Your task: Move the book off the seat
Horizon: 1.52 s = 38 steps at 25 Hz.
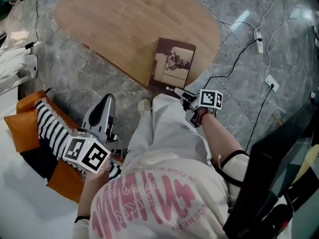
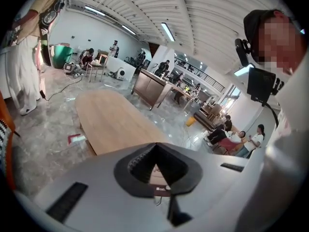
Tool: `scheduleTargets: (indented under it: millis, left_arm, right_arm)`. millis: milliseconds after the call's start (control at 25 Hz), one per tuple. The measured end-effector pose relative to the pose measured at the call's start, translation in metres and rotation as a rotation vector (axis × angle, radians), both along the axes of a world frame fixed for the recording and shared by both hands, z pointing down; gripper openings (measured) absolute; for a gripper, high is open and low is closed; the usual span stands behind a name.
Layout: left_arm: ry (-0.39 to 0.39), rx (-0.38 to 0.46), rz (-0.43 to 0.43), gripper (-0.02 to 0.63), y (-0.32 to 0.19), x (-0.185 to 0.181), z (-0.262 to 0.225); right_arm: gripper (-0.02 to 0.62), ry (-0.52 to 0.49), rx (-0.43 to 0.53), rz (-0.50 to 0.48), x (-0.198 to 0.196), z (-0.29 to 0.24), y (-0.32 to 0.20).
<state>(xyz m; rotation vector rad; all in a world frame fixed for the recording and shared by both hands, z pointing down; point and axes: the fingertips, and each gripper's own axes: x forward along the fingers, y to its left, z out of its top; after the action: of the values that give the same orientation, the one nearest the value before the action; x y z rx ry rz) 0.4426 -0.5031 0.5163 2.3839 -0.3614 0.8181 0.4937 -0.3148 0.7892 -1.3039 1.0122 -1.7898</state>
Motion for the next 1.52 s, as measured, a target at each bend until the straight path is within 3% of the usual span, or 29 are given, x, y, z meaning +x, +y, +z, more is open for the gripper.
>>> scheduleTargets:
  millis: [520,880,1120,1320,1520]
  left_arm:
    - [-0.032,-0.015,-0.031,0.008,0.001,-0.011,0.008]
    - [-0.026,-0.03,-0.046,0.009,-0.006,-0.018,0.012]
    - [-0.025,-0.042,-0.047,0.009,-0.007,-0.02,0.013]
    - [-0.019,-0.039,-0.059,0.009,-0.008,-0.028,0.014]
    - [-0.009,-0.034,-0.062,0.009,-0.013,-0.034,0.01]
  right_arm:
    - [0.204,-0.054,-0.054,-0.003,-0.004,0.02,0.004]
    - [0.222,0.064,-0.192,-0.038,-0.001,0.041,0.019]
    - [0.225,0.066,-0.227,-0.06,-0.003,0.043,0.016]
    - [0.272,0.077,-0.259,-0.09,-0.007,0.049,0.018]
    - [0.282,0.063,-0.299,-0.048,-0.005,0.051,0.022]
